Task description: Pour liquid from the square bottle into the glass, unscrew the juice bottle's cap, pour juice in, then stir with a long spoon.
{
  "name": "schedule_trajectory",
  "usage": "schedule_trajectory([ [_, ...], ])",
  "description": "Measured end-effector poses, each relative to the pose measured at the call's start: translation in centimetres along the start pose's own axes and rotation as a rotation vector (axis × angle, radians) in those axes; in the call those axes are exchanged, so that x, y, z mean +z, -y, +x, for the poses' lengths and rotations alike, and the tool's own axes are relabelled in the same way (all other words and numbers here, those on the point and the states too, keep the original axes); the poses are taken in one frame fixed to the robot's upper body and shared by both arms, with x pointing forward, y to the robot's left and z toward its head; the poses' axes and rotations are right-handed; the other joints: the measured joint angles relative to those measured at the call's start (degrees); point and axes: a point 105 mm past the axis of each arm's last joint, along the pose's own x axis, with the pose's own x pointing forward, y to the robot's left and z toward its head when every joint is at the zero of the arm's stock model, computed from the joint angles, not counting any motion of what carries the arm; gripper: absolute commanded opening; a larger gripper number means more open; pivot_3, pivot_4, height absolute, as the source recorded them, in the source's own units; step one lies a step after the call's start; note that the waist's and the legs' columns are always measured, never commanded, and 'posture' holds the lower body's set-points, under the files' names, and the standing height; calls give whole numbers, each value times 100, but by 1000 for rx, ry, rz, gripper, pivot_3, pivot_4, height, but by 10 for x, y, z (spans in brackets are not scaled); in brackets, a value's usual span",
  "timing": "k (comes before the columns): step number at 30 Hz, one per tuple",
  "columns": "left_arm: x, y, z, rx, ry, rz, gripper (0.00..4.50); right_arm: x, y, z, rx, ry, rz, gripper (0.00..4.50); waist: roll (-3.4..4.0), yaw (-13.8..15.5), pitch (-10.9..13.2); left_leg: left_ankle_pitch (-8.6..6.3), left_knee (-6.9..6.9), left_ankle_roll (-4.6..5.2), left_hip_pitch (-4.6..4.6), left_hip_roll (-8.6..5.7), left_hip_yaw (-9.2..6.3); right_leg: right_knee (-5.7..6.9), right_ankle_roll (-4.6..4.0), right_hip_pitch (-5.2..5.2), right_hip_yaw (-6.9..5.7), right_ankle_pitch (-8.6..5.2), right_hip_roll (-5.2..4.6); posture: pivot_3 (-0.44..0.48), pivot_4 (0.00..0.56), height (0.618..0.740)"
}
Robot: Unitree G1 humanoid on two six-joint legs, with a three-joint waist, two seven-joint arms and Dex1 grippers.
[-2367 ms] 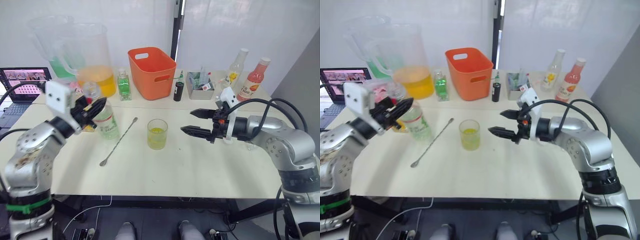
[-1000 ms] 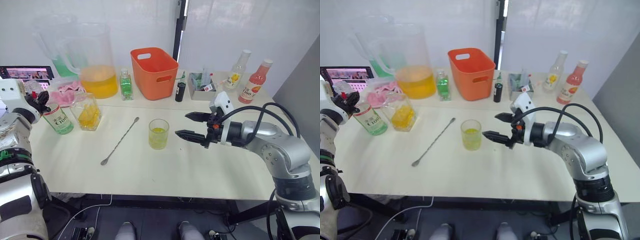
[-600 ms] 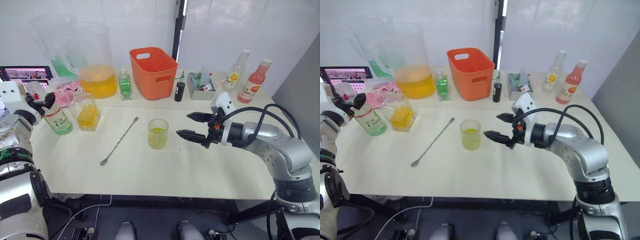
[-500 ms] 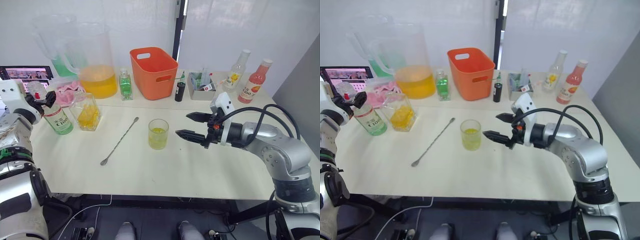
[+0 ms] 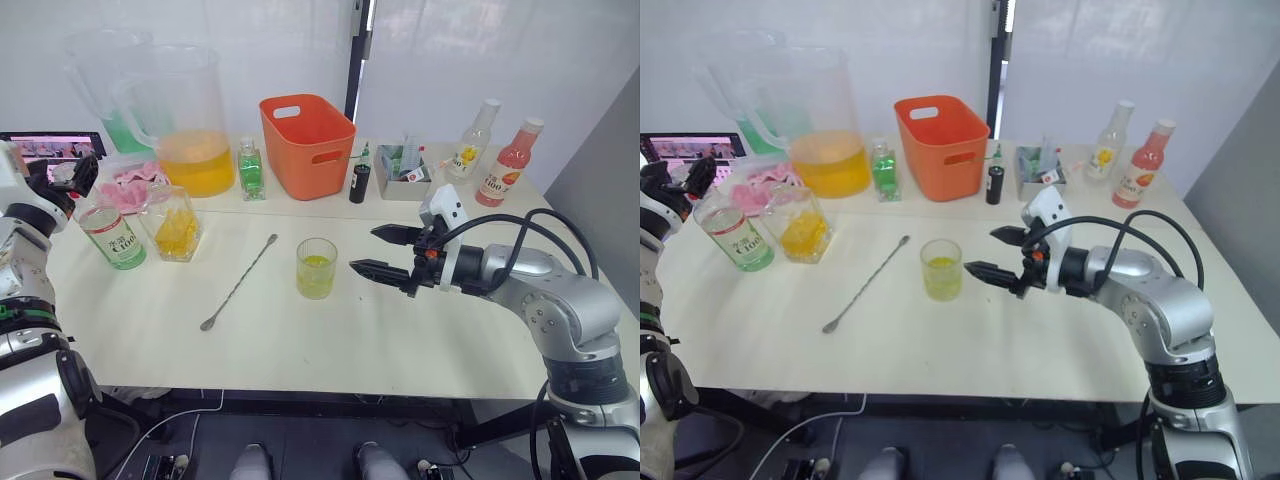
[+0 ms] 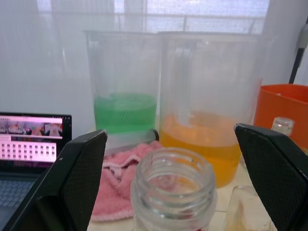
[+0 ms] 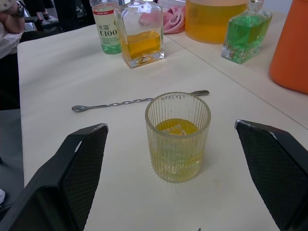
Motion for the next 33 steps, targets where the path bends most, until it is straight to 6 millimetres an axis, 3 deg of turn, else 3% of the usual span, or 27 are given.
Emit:
schedule_trajectory([
  [6, 43, 26, -10, -151, 117, -5, 4477, 6, -3, 3, 30, 11, -13, 4500, 0, -13, 0, 0, 0, 0, 1, 0, 0, 0, -2, 1, 1, -1, 0, 0, 150, 717],
  [14, 50, 94, -61, -538, -45, -27, 4477, 3, -4, -2, 95, -21, -15, 4500, 1, -40, 1, 0, 1, 0, 2, 2, 1, -3, -39, 2, 4, -23, -2, 0, 150, 717],
  [19, 29, 123, -92, -684, -210, -53, 4477, 1, -5, -16, 155, -50, -69, 4500, 1, -26, 1, -1, 4, -2, 11, 2, 3, -8, -44, 5, 4, -23, -3, 0, 150, 717],
  [24, -17, 148, -119, -786, -383, -119, 4477, 2, -6, -16, 148, 8, -81, 4500, 1, -38, 1, -2, 1, -3, 17, 3, 6, -7, -47, 3, 7, -23, -2, 0, 150, 717],
  [27, -37, 144, -131, -803, -460, -20, 4477, -11, -3, -28, 91, 18, -52, 4500, 1, -30, 1, -3, -3, -4, 17, 2, 10, -21, -49, 6, 9, -24, -6, 0, 150, 717],
  [29, -57, 134, -139, -785, -512, 4, 4477, -30, -1, -39, 43, 6, -1, 4500, 1, -5, 1, -3, -7, -4, 14, 1, 13, -24, -50, 3, 9, -24, -8, 0, 150, 717],
  [33, -75, 116, -145, -736, -526, 15, 4477, -58, -7, -58, -25, 16, 40, 4500, 1, 3, 1, -25, -3, -38, 11, 2, 13, -25, -50, 2, 9, -24, -8, 0, 150, 717],
])
